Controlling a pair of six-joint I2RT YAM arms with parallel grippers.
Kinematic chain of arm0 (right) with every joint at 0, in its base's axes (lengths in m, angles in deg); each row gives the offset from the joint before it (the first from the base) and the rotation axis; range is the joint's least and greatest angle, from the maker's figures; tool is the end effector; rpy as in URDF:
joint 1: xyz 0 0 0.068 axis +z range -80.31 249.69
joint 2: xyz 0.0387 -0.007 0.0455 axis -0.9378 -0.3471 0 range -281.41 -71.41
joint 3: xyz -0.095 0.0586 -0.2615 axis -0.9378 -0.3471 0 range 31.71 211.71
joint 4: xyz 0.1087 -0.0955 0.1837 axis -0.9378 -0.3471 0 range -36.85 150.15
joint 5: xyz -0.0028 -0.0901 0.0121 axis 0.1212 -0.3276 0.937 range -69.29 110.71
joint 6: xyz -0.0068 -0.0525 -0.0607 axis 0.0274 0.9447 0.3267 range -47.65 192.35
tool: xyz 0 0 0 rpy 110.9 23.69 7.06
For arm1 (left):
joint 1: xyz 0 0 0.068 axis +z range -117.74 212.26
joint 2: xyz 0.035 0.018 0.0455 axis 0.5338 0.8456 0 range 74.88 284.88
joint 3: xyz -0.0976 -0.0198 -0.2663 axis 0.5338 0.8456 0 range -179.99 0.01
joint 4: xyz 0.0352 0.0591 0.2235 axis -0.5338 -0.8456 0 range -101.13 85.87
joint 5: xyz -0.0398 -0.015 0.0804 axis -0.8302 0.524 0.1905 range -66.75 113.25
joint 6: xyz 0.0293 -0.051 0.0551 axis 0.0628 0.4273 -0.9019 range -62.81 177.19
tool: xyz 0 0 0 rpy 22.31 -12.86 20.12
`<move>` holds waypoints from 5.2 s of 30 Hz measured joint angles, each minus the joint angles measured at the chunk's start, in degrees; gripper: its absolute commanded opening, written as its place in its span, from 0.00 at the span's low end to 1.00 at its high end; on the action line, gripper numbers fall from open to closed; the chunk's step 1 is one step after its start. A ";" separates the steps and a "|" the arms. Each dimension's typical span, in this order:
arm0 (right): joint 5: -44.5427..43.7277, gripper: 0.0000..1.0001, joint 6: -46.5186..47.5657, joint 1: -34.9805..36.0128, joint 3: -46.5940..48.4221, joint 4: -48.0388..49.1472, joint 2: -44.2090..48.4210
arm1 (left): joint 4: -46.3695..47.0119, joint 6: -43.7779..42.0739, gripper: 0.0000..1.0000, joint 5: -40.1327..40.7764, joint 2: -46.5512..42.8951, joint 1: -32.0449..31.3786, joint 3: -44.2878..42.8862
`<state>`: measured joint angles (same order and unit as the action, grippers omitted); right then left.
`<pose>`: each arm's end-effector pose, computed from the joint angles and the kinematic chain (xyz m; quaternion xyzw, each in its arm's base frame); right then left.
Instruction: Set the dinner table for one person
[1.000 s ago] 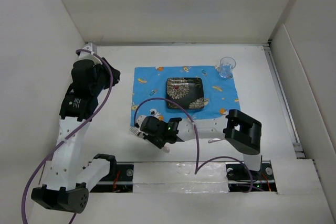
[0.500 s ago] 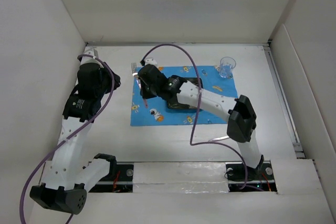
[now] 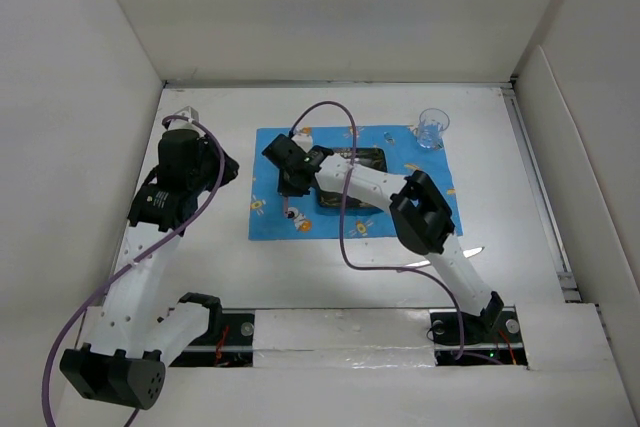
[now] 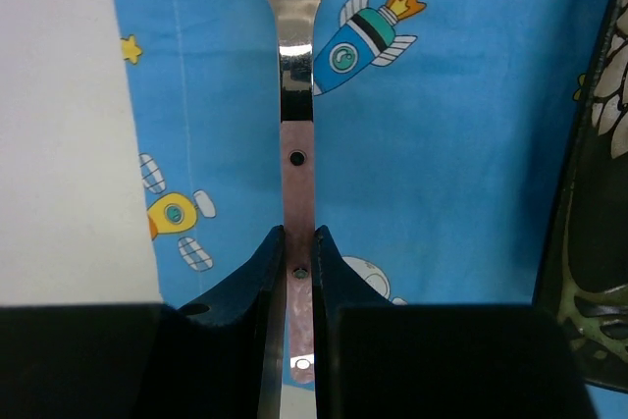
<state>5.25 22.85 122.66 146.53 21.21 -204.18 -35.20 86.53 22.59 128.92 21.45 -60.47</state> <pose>0.3206 0.3942 0.1886 0.0096 0.9505 0.1395 0.2774 0.1922 -0.0376 0.3606 -0.1323 0.8312 -0.1900 0.5055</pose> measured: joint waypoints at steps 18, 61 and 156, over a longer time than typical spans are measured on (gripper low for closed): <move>-0.44 0.12 -1.11 -2.97 6.01 -2.38 -6.34 | 2.10 0.04 0.22 -3.43 -0.33 0.00 1.86; 0.96 0.48 -29.35 -26.14 -79.84 -8.61 72.89 | 8.24 -5.33 0.46 -19.91 -3.87 -5.38 15.13; 21.66 0.00 36.85 -37.81 -36.96 -10.10 23.43 | 8.98 -0.74 0.38 -8.00 -1.16 -5.95 9.75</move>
<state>26.91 59.71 84.85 109.57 11.11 -180.75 -26.22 85.79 14.59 127.76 15.51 -50.73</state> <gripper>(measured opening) 0.178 0.384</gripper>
